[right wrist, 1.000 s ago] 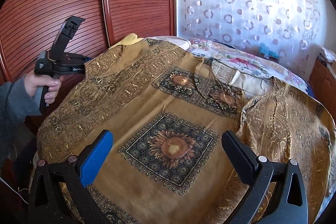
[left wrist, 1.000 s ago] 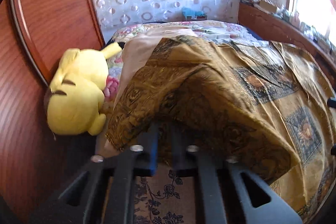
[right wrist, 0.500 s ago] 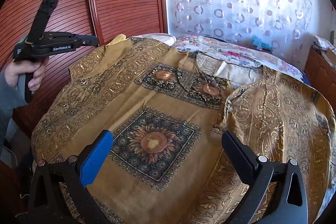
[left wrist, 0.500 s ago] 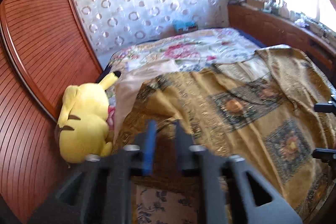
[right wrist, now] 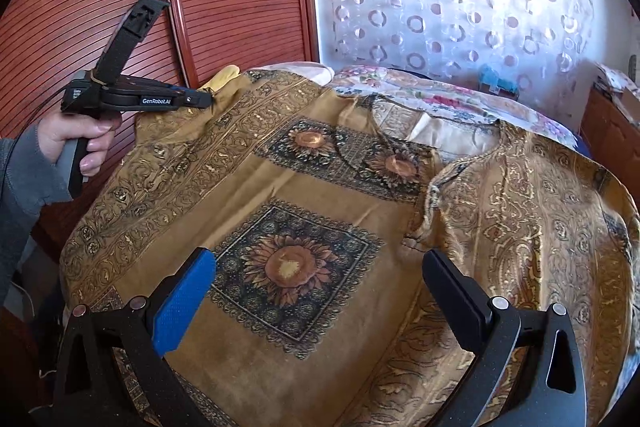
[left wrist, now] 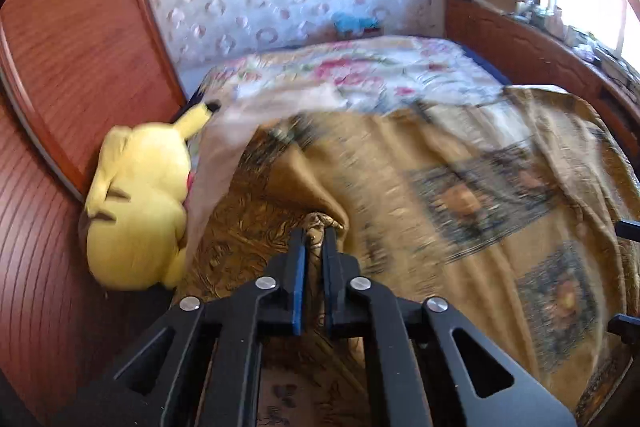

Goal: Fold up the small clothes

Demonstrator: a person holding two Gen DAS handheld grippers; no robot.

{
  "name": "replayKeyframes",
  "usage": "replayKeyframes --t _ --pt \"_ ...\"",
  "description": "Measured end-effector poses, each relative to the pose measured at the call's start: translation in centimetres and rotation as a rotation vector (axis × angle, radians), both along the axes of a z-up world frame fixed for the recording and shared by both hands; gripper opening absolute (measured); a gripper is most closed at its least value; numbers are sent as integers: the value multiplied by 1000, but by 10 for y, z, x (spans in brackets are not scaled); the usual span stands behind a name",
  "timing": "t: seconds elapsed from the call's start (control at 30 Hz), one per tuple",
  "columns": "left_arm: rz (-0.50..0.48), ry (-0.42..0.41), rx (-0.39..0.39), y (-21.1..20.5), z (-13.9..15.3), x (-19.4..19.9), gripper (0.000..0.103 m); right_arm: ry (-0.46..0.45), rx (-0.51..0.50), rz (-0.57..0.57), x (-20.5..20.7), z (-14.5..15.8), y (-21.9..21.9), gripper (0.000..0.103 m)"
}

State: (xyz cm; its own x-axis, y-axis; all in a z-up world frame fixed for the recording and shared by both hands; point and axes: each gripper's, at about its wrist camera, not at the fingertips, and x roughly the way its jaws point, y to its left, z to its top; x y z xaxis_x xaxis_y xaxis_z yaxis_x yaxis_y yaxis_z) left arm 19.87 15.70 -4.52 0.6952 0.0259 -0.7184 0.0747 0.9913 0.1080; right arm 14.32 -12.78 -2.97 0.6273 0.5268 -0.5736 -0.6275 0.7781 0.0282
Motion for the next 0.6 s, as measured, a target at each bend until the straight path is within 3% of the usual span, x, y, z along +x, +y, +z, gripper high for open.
replayKeyframes --t 0.2,0.3,0.37,0.43,0.6 --pt "-172 -39 24 -71 27 -24 9 19 36 -40 6 0 -22 103" --pt "-207 -42 17 -88 34 -36 28 23 42 -57 7 1 -31 103" --pt "-211 -57 0 -87 39 -44 60 22 41 -64 6 2 -35 103" --pt "-198 -76 9 -81 43 -56 76 19 40 -72 7 3 -39 103" --pt "-132 -116 3 -56 42 -84 77 40 62 -69 13 6 -42 103"
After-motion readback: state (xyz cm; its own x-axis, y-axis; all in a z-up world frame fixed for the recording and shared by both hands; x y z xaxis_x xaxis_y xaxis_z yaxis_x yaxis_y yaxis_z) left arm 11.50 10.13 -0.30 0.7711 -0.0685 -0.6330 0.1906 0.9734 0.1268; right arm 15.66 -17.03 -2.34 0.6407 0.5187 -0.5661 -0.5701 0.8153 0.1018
